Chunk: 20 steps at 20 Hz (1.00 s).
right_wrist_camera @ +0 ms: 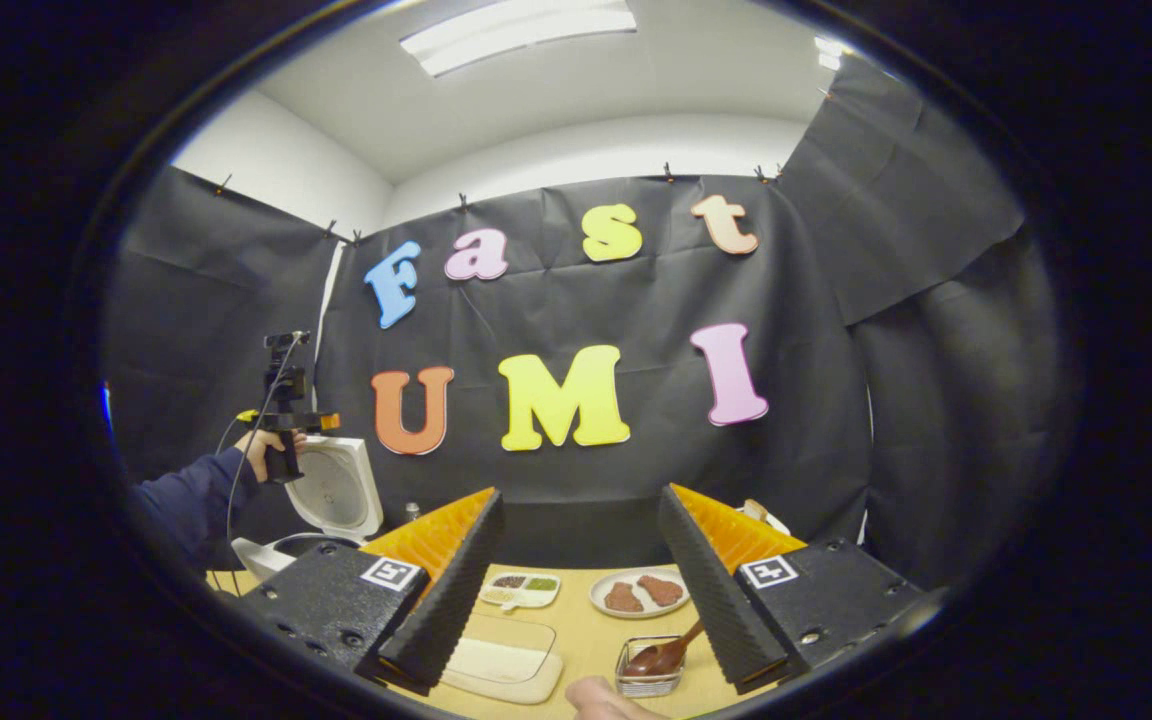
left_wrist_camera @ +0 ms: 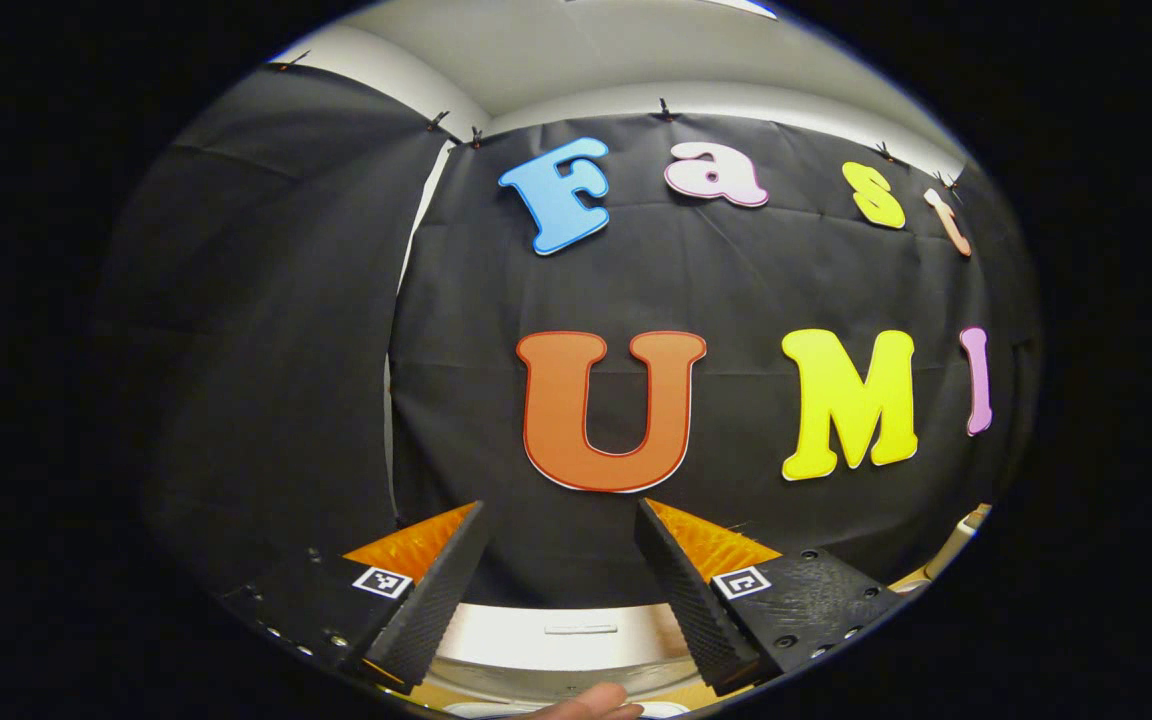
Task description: Close the left gripper, press the button to open the rice cooker; take a wooden spoon from the chopstick holder with the right hand, scoop a spoonful of rice and pour it into the rice cooker, then put the wooden spoon back into the chopstick holder.
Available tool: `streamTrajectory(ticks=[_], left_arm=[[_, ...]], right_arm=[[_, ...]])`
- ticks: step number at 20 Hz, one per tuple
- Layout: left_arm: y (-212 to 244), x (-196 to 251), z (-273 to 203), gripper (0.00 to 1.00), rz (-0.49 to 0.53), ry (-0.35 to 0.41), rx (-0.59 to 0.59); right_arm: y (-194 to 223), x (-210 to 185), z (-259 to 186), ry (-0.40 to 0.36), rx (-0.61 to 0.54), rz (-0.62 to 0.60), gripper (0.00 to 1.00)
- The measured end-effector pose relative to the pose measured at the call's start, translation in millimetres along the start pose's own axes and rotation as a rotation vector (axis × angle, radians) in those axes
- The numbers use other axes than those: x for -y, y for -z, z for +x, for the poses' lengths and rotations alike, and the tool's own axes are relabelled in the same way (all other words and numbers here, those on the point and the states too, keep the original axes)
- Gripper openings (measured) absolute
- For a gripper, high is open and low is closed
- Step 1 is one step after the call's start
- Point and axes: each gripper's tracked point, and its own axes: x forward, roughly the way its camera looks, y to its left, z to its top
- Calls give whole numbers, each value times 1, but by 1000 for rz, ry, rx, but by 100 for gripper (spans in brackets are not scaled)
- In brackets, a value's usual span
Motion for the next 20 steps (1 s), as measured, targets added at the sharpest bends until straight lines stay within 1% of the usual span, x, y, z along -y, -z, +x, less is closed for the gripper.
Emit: streamTrajectory(ticks=[1, 2, 3, 4, 5, 8, 9, 10, 11, 13, 14, 19, 20], left_arm=[[13, 1, 0, 94, 13, 6, -40], [21, -4, -1, 94, 54, -22, -73], [17, -8, -2, 95, 62, -32, -46], [17, -4, -4, 100, 53, -27, -72], [22, -4, -6, 96, 66, -38, -87], [24, -4, -14, 97, 62, -37, -137], [25, -2, -26, 97, 64, -30, -147], [27, -1, -35, 97, 66, -25, -161], [29, -1, -42, 96, 63, -23, -167], [30, 0, -58, 97, 60, -25, -163], [33, 0, -68, 97, 67, -24, -167], [54, 2, -120, 96, 29, -5, -232], [59, 0, -129, 96, 20, -8, -248]], right_arm=[[3, 0, 0, 3, -12, -3, 100], [5, 0, -2, 5, -24, -3, 100], [6, 2, -4, 18, -34, -1, 100], [6, 4, -7, 27, -42, -1, 100], [5, 4, -11, 32, -46, 0, 100], [3, 9, -24, 62, -58, -7, 100], [4, 13, -30, 76, -72, -9, 99], [6, 12, -36, 79, -87, -5, 100], [7, 10, -43, 74, -105, 6, 99], [7, 5, -57, 54, -126, 23, 100], [6, 8, -63, 55, -131, 20, 100], [3, 18, -95, 75, -146, 14, 100], [-2, 18, -90, 78, -149, 15, 100]])
